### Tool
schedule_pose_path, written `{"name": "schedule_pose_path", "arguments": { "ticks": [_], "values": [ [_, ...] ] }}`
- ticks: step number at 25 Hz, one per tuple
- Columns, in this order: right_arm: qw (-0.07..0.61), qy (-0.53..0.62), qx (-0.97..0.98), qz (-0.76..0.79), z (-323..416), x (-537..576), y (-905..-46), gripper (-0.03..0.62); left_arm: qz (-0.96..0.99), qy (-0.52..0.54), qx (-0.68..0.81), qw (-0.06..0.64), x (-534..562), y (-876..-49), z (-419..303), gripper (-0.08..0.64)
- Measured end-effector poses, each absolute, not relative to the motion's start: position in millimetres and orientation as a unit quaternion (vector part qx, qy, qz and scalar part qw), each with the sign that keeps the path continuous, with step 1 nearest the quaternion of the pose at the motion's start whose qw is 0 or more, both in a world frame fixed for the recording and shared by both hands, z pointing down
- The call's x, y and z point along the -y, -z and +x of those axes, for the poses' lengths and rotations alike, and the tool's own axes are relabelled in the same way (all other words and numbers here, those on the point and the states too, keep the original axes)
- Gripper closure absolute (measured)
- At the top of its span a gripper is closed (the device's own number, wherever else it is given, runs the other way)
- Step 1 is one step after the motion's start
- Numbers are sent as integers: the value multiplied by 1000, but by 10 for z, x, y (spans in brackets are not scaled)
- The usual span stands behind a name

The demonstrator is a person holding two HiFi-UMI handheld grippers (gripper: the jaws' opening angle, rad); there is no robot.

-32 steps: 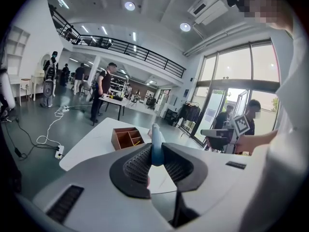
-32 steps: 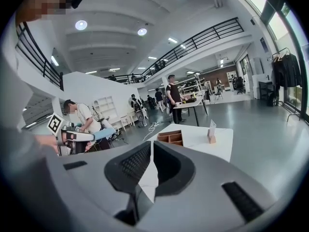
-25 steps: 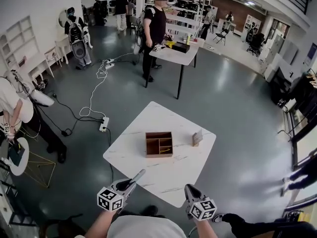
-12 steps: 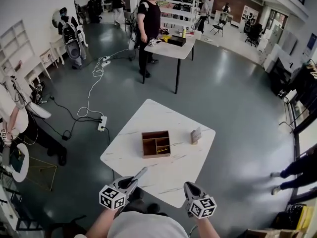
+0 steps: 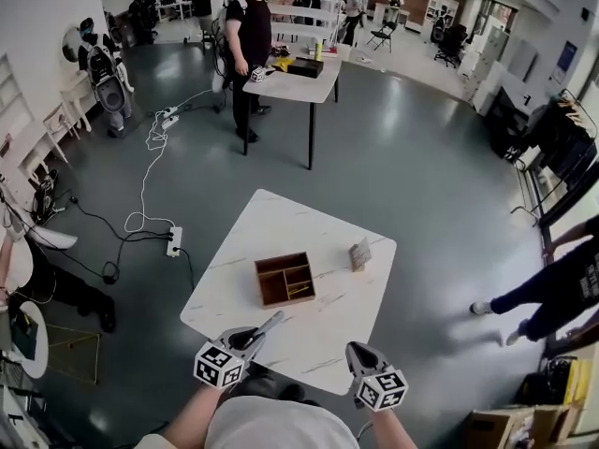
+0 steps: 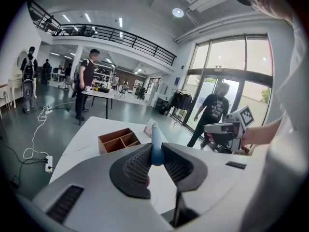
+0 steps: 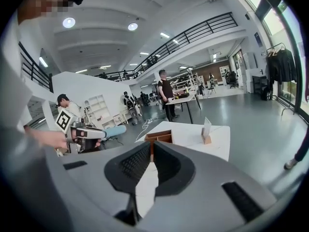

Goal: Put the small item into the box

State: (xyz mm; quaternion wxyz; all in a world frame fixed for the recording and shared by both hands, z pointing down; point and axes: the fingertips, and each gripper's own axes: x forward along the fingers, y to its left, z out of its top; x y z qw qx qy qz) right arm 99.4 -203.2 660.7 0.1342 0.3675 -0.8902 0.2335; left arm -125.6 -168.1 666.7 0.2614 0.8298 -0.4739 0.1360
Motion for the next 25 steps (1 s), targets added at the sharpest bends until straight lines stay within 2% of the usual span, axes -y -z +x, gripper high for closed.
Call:
{"name": "schedule_pose_path", "arguments": {
  "ticks": [15,25],
  "values": [
    [148,-274,847,431,735,2279,-6869,557,855,-239,372,271,2631,-7343,-1270,485],
    [148,-298,818,470,650,2186,-6999,557,844,-393,301,207,3066,-8012,-1126,485]
  ]
}}
